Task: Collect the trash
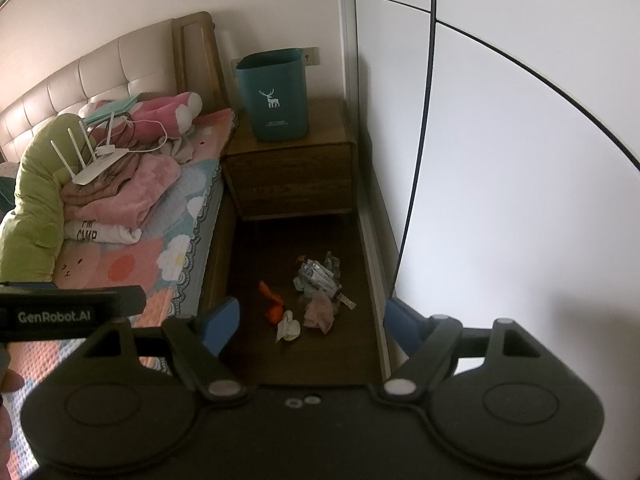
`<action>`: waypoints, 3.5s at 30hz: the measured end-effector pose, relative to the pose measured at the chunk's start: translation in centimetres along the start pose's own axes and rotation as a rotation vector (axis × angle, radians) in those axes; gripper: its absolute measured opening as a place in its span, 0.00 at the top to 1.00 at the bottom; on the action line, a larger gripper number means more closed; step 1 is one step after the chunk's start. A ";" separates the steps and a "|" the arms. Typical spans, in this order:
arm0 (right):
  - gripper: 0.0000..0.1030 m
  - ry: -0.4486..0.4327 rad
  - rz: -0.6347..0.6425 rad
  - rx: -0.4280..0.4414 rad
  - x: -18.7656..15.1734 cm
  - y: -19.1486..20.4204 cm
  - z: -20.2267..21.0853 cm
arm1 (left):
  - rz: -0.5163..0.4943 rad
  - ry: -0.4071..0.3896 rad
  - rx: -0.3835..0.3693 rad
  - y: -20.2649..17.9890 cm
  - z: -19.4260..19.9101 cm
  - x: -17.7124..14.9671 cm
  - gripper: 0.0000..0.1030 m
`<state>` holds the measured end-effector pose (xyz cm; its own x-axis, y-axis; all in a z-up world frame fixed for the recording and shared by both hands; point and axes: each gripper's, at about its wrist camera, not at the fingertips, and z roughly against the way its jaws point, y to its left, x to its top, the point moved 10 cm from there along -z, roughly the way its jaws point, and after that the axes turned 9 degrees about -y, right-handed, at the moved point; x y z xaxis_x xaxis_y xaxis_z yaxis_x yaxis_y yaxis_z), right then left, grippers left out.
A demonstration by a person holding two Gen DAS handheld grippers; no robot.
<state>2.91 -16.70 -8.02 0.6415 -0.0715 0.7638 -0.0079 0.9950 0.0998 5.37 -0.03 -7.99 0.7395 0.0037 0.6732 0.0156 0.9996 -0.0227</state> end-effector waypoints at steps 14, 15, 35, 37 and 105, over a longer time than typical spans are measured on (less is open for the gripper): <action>0.22 0.002 -0.002 0.001 0.0 -0.1 -0.2 | -0.006 0.002 -0.007 -0.5 -0.5 0.2 0.00; 0.22 0.003 -0.002 0.001 0.0 -0.1 -0.2 | -0.007 0.001 -0.007 -0.5 -0.5 0.2 0.00; 0.22 0.007 0.039 0.031 1.4 0.8 -3.7 | 0.005 0.002 -0.030 0.4 -4.7 1.8 0.00; 0.22 0.015 0.050 0.042 2.1 1.2 -5.4 | 0.021 0.009 -0.035 1.1 -6.4 2.5 0.00; 0.28 0.483 0.190 0.131 -32.8 -3.4 -85.1 | 0.077 0.412 0.020 7.7 -91.6 -26.7 0.48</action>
<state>47.16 -11.82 -87.64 0.8990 0.1801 0.3991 -0.2343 0.9679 0.0909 47.43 5.05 -93.83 0.9454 0.0709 0.3181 -0.0598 0.9972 -0.0445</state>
